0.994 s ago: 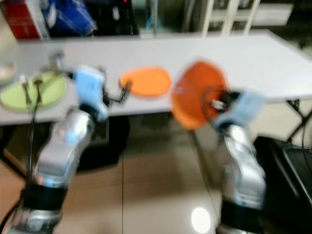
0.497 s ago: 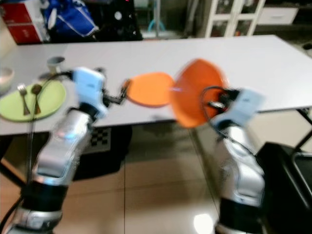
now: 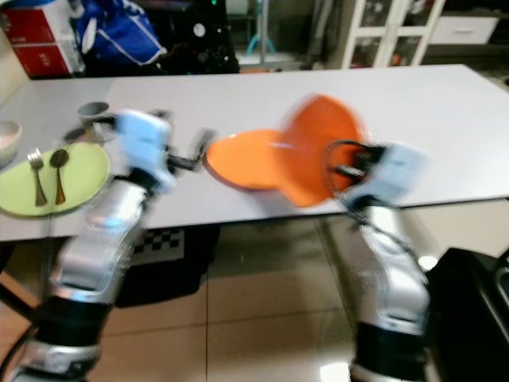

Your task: Setting the table

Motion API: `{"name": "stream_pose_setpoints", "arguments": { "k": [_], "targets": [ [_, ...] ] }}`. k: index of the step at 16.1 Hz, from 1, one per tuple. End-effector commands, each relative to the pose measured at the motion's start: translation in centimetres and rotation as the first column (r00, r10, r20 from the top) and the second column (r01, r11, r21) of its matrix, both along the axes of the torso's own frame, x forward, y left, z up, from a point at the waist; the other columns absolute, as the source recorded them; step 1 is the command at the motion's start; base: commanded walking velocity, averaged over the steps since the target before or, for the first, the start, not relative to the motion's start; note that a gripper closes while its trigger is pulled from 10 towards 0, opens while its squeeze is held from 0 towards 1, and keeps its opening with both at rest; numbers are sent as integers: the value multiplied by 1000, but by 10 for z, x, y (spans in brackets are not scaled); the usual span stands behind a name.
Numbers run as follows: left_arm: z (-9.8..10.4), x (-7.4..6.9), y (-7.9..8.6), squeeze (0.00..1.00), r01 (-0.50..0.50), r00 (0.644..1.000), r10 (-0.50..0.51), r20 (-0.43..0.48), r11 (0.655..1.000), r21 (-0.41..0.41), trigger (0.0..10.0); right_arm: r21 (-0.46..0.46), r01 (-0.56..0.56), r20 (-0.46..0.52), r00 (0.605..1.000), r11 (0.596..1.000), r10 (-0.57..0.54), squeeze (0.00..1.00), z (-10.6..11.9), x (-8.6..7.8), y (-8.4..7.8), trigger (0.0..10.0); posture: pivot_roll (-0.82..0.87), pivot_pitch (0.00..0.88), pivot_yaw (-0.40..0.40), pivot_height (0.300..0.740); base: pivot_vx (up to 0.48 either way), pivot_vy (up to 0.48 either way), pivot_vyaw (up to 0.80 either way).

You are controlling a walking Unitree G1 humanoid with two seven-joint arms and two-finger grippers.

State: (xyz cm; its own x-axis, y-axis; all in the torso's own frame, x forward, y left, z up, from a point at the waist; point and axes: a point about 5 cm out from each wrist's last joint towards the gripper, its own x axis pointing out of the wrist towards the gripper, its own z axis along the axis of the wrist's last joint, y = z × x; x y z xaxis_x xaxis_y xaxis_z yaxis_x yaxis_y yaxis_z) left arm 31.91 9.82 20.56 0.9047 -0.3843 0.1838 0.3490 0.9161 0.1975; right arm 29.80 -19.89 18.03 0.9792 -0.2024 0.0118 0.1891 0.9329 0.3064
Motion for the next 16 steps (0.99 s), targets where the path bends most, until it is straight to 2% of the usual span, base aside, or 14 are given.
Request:
{"name": "stream_pose_setpoints", "arguments": {
  "k": [1, 13, 15, 16],
  "targets": [
    [6, 2, 10, 0, -27, 999, 27, 22, 1000, 4, 10000, 6, -43, 62, 997, 999, 42, 0, 12, 3, 12, 10000, -49, 0, 0, 740, 394, 0, 0],
    [4, 1, 8, 0, -25, 1000, 25, 19, 1000, 3, 10000, 17, -32, 73, 997, 999, 31, 0, 16, 5, 12, 10000, -54, 0, 1, 740, 393, 0, 0],
    [1, -2, 4, 0, 5, 1000, -5, -6, 1000, -1, 10000, 33, -25, 76, 997, 999, 22, 0, 16, 6, 10, 10000, -56, 0, 3, 740, 163, 0, 0],
    [-1, -5, 2, 0, 25, 1000, -25, -9, 999, 30, 10000, 48, -25, 78, 997, 999, 21, 0, 16, 7, 10, 10000, -57, 0, 6, 740, 0, 0, 0]
  ]
}}
